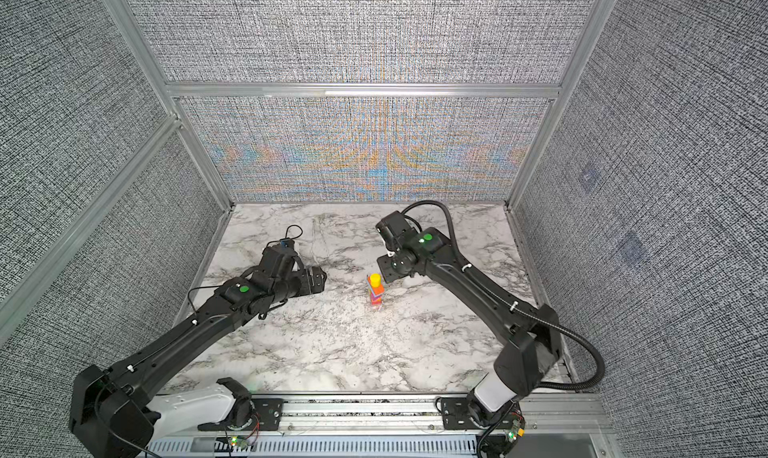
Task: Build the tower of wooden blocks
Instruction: 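Open the right gripper and raise it off the yellow cylinder, then move the right gripper over the dark brown cube and lower toward it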
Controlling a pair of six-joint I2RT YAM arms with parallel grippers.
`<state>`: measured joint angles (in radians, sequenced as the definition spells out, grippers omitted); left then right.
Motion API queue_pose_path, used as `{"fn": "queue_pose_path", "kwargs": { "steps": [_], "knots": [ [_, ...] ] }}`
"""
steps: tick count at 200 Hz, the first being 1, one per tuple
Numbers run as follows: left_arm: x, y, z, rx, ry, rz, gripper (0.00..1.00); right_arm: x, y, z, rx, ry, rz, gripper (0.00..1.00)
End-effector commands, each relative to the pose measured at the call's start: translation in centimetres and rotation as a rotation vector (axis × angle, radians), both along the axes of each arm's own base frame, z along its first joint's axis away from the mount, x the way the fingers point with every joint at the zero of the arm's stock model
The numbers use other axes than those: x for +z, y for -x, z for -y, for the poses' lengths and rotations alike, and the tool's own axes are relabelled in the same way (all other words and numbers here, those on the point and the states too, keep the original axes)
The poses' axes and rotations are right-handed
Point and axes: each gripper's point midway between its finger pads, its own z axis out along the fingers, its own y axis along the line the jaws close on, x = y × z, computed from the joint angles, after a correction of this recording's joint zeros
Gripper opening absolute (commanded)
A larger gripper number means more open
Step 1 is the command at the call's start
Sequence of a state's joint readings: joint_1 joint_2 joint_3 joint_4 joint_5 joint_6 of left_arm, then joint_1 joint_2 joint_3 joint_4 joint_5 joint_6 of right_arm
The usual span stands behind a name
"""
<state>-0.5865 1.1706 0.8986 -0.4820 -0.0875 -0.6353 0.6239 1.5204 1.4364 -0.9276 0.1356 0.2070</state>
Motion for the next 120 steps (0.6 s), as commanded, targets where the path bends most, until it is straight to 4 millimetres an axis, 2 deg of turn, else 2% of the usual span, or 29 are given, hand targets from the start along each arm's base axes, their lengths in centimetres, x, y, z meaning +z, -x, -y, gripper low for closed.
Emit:
{"fn": "queue_pose_path", "kwargs": {
  "steps": [1,13,44,57,73,83,120],
  "knots": [
    [-0.8,0.2,-0.4,0.0,-0.017,0.008,0.99,-1.2,0.0,1.4,-0.043,-0.097,-0.017,0.6],
    [-1.6,0.2,-0.4,-0.001,-0.016,0.013,0.99,-2.4,0.0,2.1,-0.068,-0.183,-0.059,0.6],
    [-3.0,-0.2,-0.6,0.016,-0.026,0.015,0.99,-4.8,-1.5,3.2,-0.117,-0.377,-0.155,0.59],
    [-3.5,-0.5,-0.7,0.027,-0.043,0.015,0.99,-5.8,-2.5,3.6,-0.131,-0.383,-0.185,0.49],
    [-4.2,-1.0,-1.1,0.055,-0.076,0.007,0.99,-6.7,-4.3,3.6,-0.152,-0.403,-0.209,0.25],
    [-4.6,-1.4,-1.5,0.082,-0.099,-0.001,0.99,-7.2,-5.4,3.4,-0.164,-0.429,-0.222,0.15],
    [-5.4,-2.9,-1.8,0.114,-0.167,-0.004,0.99,-9.1,-9.5,3.2,-0.202,-0.452,-0.246,0.06]
  ]
}}
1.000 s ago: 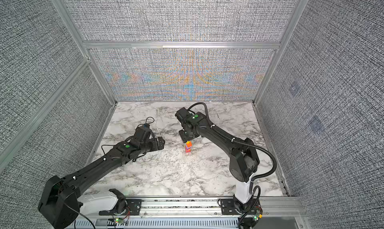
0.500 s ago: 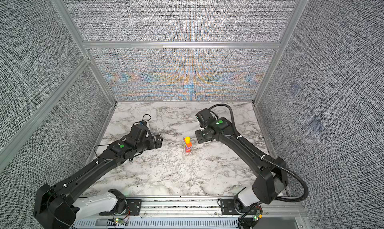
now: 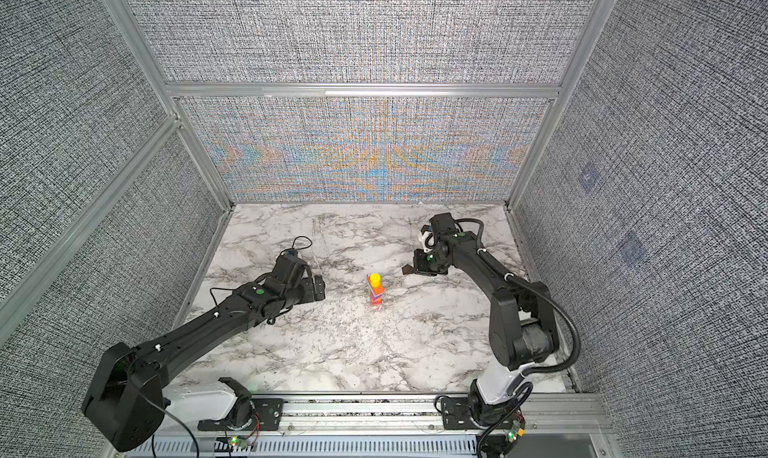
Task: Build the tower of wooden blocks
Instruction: 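Move the right gripper over the dark brown cube and lower toward it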
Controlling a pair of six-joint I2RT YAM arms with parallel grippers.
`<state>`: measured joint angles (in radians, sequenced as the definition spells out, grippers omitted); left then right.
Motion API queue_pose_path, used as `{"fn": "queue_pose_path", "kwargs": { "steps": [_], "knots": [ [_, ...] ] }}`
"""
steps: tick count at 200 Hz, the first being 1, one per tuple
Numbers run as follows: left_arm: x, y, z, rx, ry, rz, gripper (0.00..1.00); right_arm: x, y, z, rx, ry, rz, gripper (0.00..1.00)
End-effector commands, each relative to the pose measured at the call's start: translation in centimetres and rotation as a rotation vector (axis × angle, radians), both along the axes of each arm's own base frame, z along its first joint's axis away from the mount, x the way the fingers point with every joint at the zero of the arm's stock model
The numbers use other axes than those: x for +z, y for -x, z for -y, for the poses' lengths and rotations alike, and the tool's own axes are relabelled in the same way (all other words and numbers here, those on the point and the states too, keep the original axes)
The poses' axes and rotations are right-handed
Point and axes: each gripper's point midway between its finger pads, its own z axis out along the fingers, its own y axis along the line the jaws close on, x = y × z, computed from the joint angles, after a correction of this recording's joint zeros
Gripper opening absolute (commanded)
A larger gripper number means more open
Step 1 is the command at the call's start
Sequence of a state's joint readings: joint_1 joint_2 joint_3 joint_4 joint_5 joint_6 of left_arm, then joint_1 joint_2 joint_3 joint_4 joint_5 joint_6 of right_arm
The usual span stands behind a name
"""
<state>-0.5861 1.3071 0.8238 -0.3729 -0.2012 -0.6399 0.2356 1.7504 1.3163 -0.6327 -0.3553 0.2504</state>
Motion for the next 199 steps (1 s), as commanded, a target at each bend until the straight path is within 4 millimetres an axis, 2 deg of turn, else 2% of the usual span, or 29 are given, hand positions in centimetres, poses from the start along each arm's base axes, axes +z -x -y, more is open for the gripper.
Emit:
{"fn": "queue_pose_path", "kwargs": {
  "steps": [1,33,71,122,150,199],
  "knots": [
    [0.0,-1.4,-0.5,0.034,-0.044,0.034,0.99,-0.3,-2.3,-1.0,0.0,-0.056,0.006,0.06],
    [-0.4,-2.9,0.0,0.034,-0.064,0.048,0.99,-2.7,-5.0,-0.8,-0.021,-0.053,-0.03,0.02],
    [-1.3,-4.5,0.9,0.021,-0.073,0.052,0.99,-5.4,-7.2,-0.3,-0.042,0.0,-0.053,0.0],
    [-3.1,-6.0,1.5,0.029,-0.068,0.036,0.99,-7.1,-9.7,0.3,-0.069,0.046,-0.042,0.0],
    [-3.9,-6.5,1.4,0.035,-0.071,0.026,0.99,-8.0,-10.3,0.4,-0.068,0.056,-0.053,0.0],
    [-4.1,-6.7,1.7,0.033,-0.059,0.018,0.99,-8.7,-9.8,0.3,-0.056,0.049,-0.072,0.0]
  ]
}}
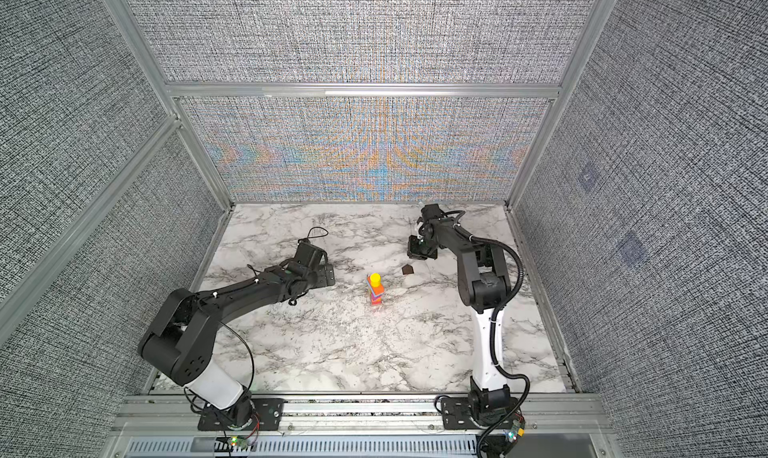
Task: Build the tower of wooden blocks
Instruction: 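Move the right gripper over the dark brown cube and lower toward it, then align the right gripper around the dark brown cube and close on it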
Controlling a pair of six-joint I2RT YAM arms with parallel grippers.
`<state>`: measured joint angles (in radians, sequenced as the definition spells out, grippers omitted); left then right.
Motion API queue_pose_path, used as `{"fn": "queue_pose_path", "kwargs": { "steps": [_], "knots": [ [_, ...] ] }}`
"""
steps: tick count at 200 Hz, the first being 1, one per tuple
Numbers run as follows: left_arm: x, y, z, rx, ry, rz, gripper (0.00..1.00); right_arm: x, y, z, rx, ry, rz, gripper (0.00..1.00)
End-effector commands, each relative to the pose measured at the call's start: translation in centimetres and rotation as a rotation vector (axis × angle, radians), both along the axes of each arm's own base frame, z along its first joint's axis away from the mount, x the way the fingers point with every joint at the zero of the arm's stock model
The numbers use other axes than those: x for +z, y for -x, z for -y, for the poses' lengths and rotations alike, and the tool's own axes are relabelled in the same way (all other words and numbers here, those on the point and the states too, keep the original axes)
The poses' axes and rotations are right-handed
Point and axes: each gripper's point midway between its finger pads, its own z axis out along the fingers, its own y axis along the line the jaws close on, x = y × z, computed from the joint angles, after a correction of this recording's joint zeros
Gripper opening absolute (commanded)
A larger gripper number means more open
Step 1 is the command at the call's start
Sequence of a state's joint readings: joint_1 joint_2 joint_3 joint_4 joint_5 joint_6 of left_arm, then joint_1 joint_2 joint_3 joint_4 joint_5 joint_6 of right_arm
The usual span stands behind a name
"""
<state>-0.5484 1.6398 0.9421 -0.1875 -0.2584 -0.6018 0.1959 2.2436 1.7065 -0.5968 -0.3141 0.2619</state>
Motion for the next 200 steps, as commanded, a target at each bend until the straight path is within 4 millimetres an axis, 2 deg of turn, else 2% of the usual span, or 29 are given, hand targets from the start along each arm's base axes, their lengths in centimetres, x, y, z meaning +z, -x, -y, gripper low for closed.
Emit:
{"fn": "queue_pose_path", "kwargs": {
  "steps": [1,72,121,200],
  "knots": [
    [0.3,-0.4,0.4,-0.009,0.02,0.013,0.99,-0.1,0.5,0.0,0.008,-0.001,-0.01,0.0],
    [0.9,0.3,0.0,0.009,0.038,0.01,0.99,-0.4,2.1,0.1,0.011,-0.006,-0.038,0.0],
    [1.6,1.3,-0.5,0.015,0.054,0.024,0.99,0.4,3.4,-0.1,0.026,-0.004,-0.043,0.0],
    [2.0,3.4,-1.4,0.033,0.094,0.013,0.99,0.0,6.7,-0.4,0.045,0.012,-0.071,0.0]
  ]
}}
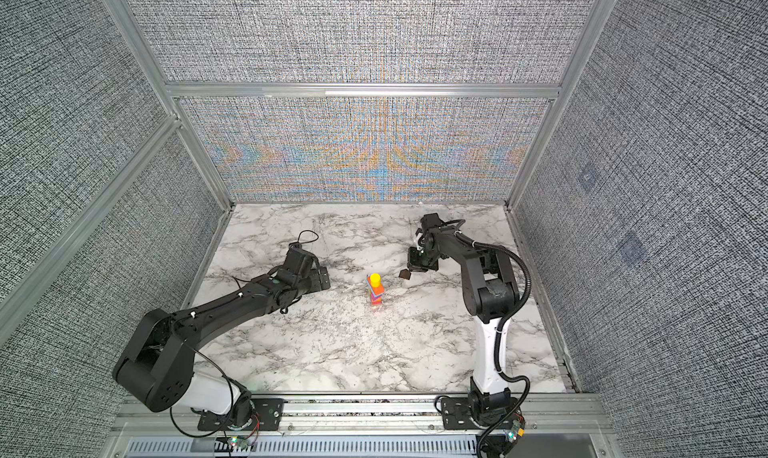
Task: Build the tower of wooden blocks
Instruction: 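Align the right gripper around the dark brown cube and close on it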
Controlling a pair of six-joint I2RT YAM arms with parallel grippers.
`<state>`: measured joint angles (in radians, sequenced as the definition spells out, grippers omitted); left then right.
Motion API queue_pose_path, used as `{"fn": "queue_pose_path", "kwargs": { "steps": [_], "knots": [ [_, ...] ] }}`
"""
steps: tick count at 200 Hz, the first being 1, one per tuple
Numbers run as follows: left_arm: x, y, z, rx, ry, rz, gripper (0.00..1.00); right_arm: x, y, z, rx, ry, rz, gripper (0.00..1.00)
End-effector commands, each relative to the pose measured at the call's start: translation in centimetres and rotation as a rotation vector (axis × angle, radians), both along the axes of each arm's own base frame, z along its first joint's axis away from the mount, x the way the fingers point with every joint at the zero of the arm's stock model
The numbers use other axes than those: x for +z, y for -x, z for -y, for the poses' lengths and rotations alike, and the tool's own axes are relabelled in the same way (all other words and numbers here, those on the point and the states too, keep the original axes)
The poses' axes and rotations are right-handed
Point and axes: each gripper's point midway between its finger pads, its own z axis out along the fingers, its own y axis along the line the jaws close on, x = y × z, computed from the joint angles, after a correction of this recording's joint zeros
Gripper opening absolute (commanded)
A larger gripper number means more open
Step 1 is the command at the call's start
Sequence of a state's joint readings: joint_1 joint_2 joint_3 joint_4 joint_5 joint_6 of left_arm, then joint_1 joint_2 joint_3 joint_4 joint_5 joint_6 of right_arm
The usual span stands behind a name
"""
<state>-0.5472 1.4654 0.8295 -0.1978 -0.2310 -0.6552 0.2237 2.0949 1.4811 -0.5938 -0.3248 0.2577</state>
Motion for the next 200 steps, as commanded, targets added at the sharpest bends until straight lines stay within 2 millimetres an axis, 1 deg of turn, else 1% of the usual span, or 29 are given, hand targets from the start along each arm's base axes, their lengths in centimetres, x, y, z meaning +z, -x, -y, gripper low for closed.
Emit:
{"fn": "queue_pose_path", "kwargs": {
  "steps": [1,21,63,76,96,127,168,200],
  "knots": [
    [0.0,0.7,-0.2,0.005,0.016,-0.015,0.99,0.1,0.9,-0.1,0.01,0.006,0.001,0.0],
    [0.1,1.3,-0.4,0.006,0.028,-0.015,0.99,0.0,1.7,-0.1,0.011,0.008,-0.004,0.0],
    [0.4,2.4,-0.9,0.008,0.041,-0.021,0.99,-0.1,3.5,-1.0,0.033,0.021,-0.01,0.0],
    [0.6,2.7,-1.0,0.007,0.043,-0.019,0.99,0.1,3.8,-1.0,0.038,0.037,-0.004,0.0],
    [0.9,3.2,-1.3,0.008,0.046,-0.015,0.99,1.1,4.1,-0.8,0.044,0.059,0.012,0.0],
    [1.3,3.6,-1.7,0.011,0.046,-0.008,0.99,2.6,4.4,-0.5,0.057,0.097,0.041,0.19],
    [1.8,3.8,-2.0,0.01,0.036,0.0,0.99,3.5,4.5,-1.0,0.086,0.138,0.052,0.44],
    [1.7,3.8,-2.0,0.008,0.033,-0.001,0.99,3.7,4.3,-1.9,0.111,0.176,0.065,0.56]
  ]
}}
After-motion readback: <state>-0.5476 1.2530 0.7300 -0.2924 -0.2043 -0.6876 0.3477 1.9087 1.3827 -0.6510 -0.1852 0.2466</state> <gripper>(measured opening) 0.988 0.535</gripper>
